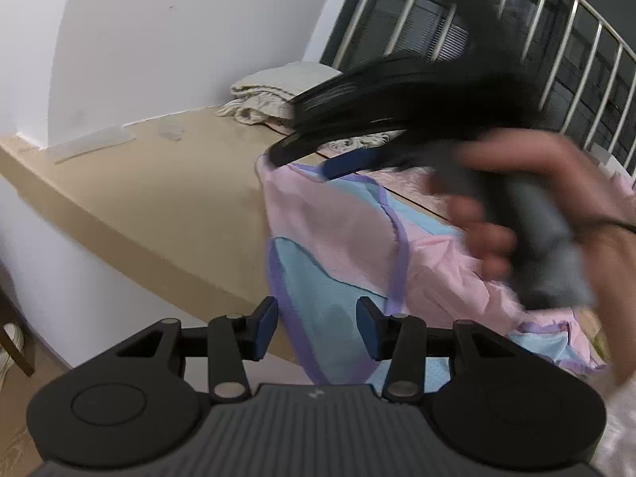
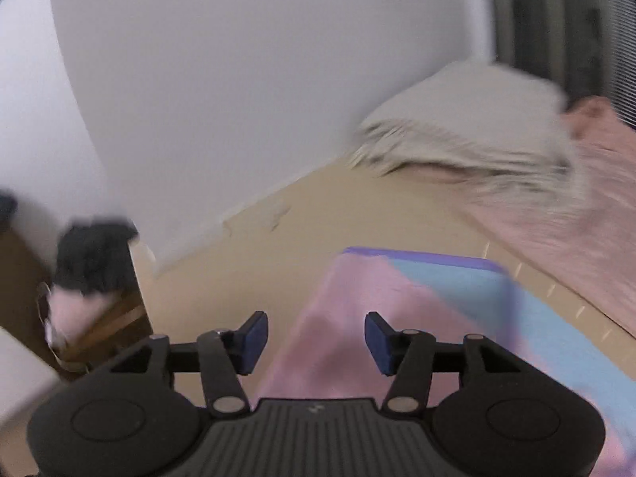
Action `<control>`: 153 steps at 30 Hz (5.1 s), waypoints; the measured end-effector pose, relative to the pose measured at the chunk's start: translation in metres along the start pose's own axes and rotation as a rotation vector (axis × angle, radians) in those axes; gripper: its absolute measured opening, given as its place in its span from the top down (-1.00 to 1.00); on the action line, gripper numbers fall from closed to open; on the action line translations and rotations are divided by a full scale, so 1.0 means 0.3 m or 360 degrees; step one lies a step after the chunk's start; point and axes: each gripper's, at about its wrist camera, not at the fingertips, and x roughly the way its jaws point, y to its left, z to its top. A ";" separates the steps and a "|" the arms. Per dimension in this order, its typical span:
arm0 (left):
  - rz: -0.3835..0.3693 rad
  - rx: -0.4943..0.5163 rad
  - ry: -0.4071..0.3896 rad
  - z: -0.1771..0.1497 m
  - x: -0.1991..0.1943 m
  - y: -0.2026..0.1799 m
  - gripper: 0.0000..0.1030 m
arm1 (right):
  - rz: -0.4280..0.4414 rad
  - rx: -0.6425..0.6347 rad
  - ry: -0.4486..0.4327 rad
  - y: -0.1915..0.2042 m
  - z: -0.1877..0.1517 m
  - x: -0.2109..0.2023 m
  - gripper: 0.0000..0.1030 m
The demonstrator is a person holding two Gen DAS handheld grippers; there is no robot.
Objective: Fold clothes
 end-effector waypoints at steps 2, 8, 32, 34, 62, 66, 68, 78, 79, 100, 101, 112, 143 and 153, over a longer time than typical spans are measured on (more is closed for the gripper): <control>0.0014 -0.0010 -0.0006 0.002 -0.007 0.010 0.14 | -0.0085 -0.0029 0.0080 0.020 0.023 0.072 0.17; 0.0014 -0.0034 -0.0005 0.010 -0.012 0.033 0.14 | -0.0141 0.0013 0.0049 -0.003 0.006 0.074 1.00; -0.0231 0.0298 0.0048 -0.005 0.065 -0.215 0.14 | -0.0352 0.0735 -0.0123 -0.331 -0.223 -0.232 0.15; -0.0245 0.0299 0.0059 -0.007 0.080 -0.225 0.16 | -0.0362 0.0770 -0.0102 -0.348 -0.232 -0.213 0.30; 0.0015 -0.0254 -0.0659 0.028 -0.037 -0.022 0.98 | 0.0079 0.0738 -0.0603 -0.264 -0.077 -0.301 0.91; 0.0296 -0.0522 -0.0632 0.011 -0.001 0.110 0.93 | 0.0340 0.0586 -0.0444 -0.157 0.100 -0.115 0.71; 0.0370 -0.0620 -0.0555 0.000 0.015 0.166 0.76 | 0.0275 0.0542 -0.0285 -0.112 0.160 -0.019 0.47; 0.0184 -0.0222 -0.0340 0.037 0.043 0.101 0.32 | -0.0400 0.0250 -0.0310 -0.171 -0.156 -0.272 -0.10; 0.0157 -0.0153 -0.0290 0.045 0.060 0.079 0.32 | -0.0458 0.0281 -0.0268 -0.204 -0.210 -0.292 -0.10; -0.0129 0.0158 0.0219 0.205 0.343 -0.060 0.06 | -0.0961 0.0664 -0.0129 -0.598 -0.537 -0.423 -0.38; -0.0144 0.0166 0.0223 0.216 0.362 -0.058 0.06 | -0.0964 0.0673 -0.0125 -0.624 -0.531 -0.424 -0.38; -0.0408 0.0205 0.0219 0.119 0.235 -0.016 0.04 | -0.0407 0.0570 -0.0425 -0.314 -0.723 -0.585 0.35; -0.0487 0.0338 0.0190 0.067 0.172 -0.034 -0.16 | -0.0786 0.0204 -0.0468 -0.180 -0.652 -0.442 -0.01; -0.0467 0.0348 0.0191 0.069 0.176 -0.044 -0.16 | -0.0699 0.0473 -0.0485 -0.298 -0.629 -0.414 0.92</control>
